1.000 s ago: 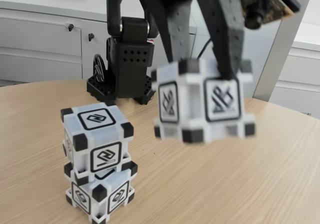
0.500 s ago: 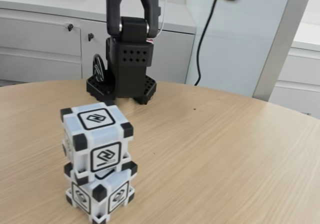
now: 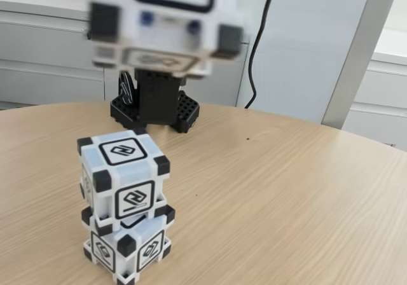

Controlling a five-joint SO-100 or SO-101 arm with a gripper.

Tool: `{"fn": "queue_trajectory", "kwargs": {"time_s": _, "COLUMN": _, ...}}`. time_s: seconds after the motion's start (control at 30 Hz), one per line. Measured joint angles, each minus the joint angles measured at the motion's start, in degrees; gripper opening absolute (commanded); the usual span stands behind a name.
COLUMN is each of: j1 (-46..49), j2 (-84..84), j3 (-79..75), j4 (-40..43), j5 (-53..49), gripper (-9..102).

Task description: Stack cubes from left to right.

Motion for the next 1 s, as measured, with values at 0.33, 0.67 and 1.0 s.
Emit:
{"fn": "queue_trajectory", "kwargs": {"time_s": 0.33, "j1": 0.8, "j2": 0.0, "j3": 14.3, "j4": 0.0, "j5": -4.5, "gripper": 19}}
{"fn": "queue_trajectory", "kwargs": {"time_s": 0.67, "j1": 0.9, "j2": 7.8, "j3": 21.4, "j4": 0.0, "j5": -6.3, "gripper": 19}}
{"fn": "queue_trajectory", "kwargs": {"time_s": 1.0, "j1": 0.9, "j2": 13.0, "j3": 31.3, "j4": 0.0, "j5": -6.9, "gripper": 19}}
